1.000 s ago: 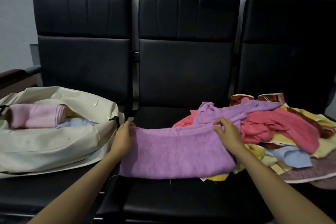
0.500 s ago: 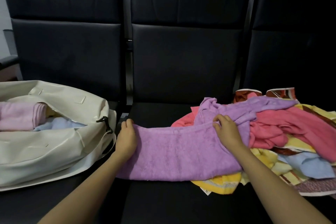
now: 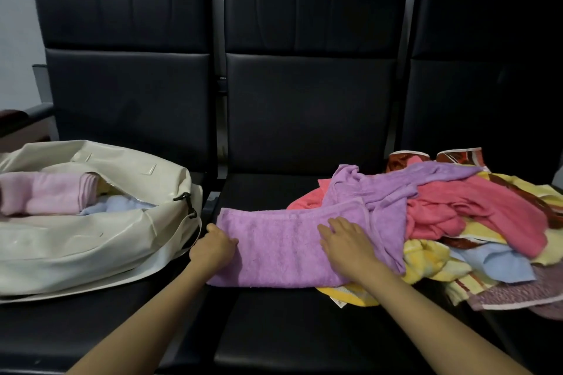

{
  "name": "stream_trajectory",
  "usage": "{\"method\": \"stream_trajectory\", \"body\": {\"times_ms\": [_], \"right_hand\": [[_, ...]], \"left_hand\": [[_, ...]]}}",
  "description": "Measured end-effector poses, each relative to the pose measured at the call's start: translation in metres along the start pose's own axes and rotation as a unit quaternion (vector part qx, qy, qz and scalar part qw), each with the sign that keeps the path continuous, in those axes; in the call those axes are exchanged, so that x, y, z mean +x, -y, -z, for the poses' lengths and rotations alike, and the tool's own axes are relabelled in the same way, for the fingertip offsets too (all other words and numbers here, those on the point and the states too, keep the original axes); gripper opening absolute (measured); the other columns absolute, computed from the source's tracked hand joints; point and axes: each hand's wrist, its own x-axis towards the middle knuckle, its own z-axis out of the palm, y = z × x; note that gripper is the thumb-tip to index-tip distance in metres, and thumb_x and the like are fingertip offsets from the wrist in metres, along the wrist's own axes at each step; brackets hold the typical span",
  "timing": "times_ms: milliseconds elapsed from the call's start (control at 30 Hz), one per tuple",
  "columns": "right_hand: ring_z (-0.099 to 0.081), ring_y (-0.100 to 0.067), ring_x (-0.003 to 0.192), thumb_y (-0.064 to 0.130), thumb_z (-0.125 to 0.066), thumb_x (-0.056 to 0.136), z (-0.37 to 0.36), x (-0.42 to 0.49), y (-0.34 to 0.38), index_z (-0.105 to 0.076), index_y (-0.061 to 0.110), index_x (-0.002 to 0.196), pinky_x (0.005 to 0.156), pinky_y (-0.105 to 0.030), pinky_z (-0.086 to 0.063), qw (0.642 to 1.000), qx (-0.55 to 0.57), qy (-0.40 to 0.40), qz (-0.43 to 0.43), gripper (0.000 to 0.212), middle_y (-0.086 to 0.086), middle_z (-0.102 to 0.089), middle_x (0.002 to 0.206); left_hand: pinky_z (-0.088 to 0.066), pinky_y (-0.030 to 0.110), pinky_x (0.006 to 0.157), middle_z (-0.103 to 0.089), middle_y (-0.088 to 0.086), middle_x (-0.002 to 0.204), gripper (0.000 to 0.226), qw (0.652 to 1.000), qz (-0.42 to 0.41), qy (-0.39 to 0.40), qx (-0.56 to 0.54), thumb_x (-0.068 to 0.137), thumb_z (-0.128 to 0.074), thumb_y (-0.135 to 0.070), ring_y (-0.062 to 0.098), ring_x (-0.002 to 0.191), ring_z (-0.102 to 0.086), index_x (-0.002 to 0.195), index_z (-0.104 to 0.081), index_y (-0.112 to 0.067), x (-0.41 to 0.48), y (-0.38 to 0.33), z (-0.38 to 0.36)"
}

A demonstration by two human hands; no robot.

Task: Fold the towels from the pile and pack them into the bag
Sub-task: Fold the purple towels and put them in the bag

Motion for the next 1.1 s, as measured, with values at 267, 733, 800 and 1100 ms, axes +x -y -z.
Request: {"method": "stream_trajectory", "body": {"times_ms": [267,733,800,1100], "right_hand": [[0.01,-0.019,0.148,0.047,-0.013,0.103,-0.027,-0.009,-0.009,0.001,0.03,0.154,0.116,-0.045,0.013,0.995,0.062,0.072,-0.035,0.056,0.004,0.007,0.162],[-0.056,-0.025,0.118,0.002,-0.041,0.094,-0.012,-0.002,-0.07,-0.064,0.008,0.12,0.099,-0.029,-0.041,0.945,0.311,-0.067,-0.074,0.035,-0.011,-0.059,0.132],[-0.06,-0.03,0.11,0.008,-0.043,0.093,-0.01,-0.006,-0.075,-0.067,0.007,0.11,0.088,-0.033,-0.044,0.949,0.3,-0.073,-0.063,0.03,-0.012,-0.058,0.134],[-0.059,-0.036,0.1,0.026,-0.038,0.102,-0.008,-0.007,-0.069,-0.058,0.008,0.101,0.074,-0.039,-0.041,0.939,0.315,-0.097,-0.102,0.028,-0.016,-0.065,0.105]], "left_hand": [[-0.042,0.036,0.08,-0.057,0.02,0.12,0.035,0.971,-0.049,-0.041,-0.232,0.095,-0.049,-0.021,0.037,0.108,-0.056,0.121,-0.042,0.001,-0.006,-0.013,0.021],[-0.04,0.02,0.092,-0.059,0.011,0.128,0.033,0.901,-0.34,0.088,-0.255,0.101,-0.038,-0.011,0.022,0.114,-0.056,0.131,-0.052,-0.012,-0.061,-0.165,-0.018],[-0.044,0.023,0.079,-0.061,0.017,0.123,0.038,0.902,-0.329,0.143,-0.239,0.105,-0.031,-0.022,0.026,0.102,-0.061,0.142,-0.036,-0.019,-0.067,-0.174,-0.032],[-0.042,0.032,0.081,-0.057,-0.002,0.123,0.039,0.939,-0.294,0.036,-0.175,0.102,-0.028,-0.026,0.017,0.101,-0.056,0.141,-0.034,-0.025,-0.058,-0.135,-0.042]]}}
